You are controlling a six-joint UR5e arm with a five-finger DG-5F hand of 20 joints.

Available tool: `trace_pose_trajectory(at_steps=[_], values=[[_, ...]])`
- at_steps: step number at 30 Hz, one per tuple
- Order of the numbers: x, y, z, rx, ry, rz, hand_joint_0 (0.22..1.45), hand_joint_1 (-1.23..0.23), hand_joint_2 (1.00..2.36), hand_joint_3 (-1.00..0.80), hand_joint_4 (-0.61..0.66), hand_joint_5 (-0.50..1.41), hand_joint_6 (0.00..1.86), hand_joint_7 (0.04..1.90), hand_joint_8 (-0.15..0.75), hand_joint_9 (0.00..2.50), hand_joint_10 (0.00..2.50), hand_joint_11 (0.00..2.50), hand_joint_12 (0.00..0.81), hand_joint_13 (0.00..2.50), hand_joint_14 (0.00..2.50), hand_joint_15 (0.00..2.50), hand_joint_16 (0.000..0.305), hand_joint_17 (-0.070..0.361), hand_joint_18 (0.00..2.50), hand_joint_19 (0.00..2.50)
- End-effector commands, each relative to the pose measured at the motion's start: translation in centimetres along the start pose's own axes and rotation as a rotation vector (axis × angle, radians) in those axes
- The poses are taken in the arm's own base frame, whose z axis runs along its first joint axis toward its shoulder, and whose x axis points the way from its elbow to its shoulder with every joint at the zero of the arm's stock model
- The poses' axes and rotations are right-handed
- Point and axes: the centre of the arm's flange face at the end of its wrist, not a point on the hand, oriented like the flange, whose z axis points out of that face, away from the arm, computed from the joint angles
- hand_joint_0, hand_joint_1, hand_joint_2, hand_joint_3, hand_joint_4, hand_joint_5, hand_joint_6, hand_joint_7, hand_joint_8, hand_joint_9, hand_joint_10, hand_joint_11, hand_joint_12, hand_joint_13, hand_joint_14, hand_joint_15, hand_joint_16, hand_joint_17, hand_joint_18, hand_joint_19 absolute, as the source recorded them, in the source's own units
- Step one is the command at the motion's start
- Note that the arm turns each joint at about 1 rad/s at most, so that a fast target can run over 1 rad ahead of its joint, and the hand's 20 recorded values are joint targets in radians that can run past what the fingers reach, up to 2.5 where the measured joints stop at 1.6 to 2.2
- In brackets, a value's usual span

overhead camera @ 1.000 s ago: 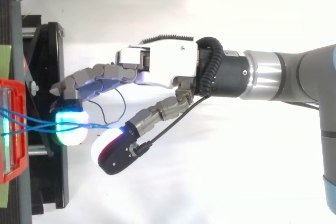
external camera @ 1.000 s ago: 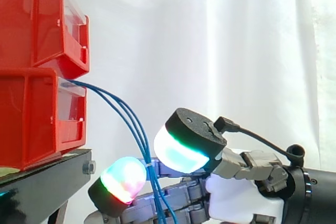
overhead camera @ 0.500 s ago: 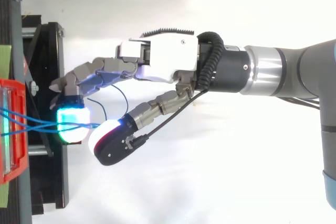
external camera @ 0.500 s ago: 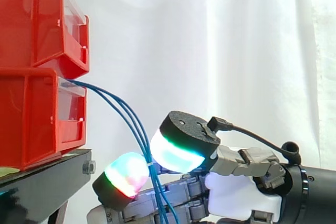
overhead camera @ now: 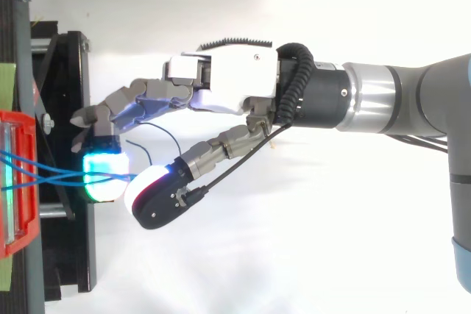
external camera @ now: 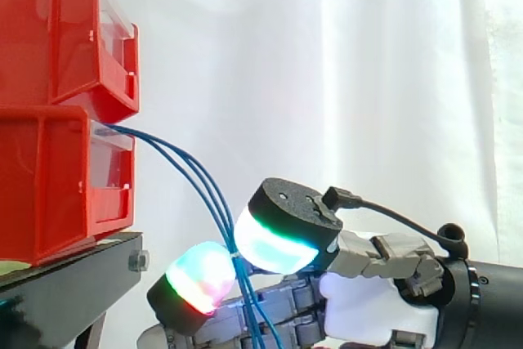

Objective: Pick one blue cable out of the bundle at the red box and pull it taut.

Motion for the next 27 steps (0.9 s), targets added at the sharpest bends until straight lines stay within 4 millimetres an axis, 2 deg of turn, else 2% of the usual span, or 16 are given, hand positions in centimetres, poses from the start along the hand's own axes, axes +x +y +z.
trace_pose_trajectory(at_steps=[1, 9, 16, 21, 27], values=[[-0.1, -0.2, -0.2, 0.019, 0.001, -0.003, 0.62, -0.73, 1.01, -0.35, 0.21, -0.16, 0.78, 0.94, 0.341, 0.5, 0.0, 0.23, 0.368, 0.27, 0.0, 0.12, 0.053, 0.12, 0.28, 0.19], [-0.3, -0.4, -0.5, 0.042, 0.014, -0.004, 0.6, -0.72, 1.02, -0.17, 0.22, -0.18, 0.89, 0.94, 0.344, 0.5, 0.01, 0.26, 0.37, 0.27, 0.0, 0.13, 0.053, 0.12, 0.28, 0.19], [-0.3, -0.1, -0.2, 0.034, 0.014, -0.004, 0.6, -0.71, 1.02, -0.15, 0.23, -0.18, 0.9, 0.93, 0.347, 0.51, 0.01, 0.27, 0.371, 0.27, 0.0, 0.13, 0.054, 0.12, 0.29, 0.2], [-0.5, 0.2, -0.1, 0.031, 0.013, -0.004, 0.56, -0.69, 1.01, -0.34, 0.24, -0.19, 0.88, 0.9, 0.35, 0.5, 0.01, 0.27, 0.376, 0.26, 0.0, 0.14, 0.055, 0.124, 0.28, 0.21], [-0.9, 1.0, 0.4, 0.016, 0.021, -0.003, 0.55, -0.67, 1.01, -0.37, 0.24, -0.19, 0.88, 0.89, 0.354, 0.51, 0.01, 0.27, 0.378, 0.27, 0.0, 0.15, 0.056, 0.126, 0.27, 0.22]])
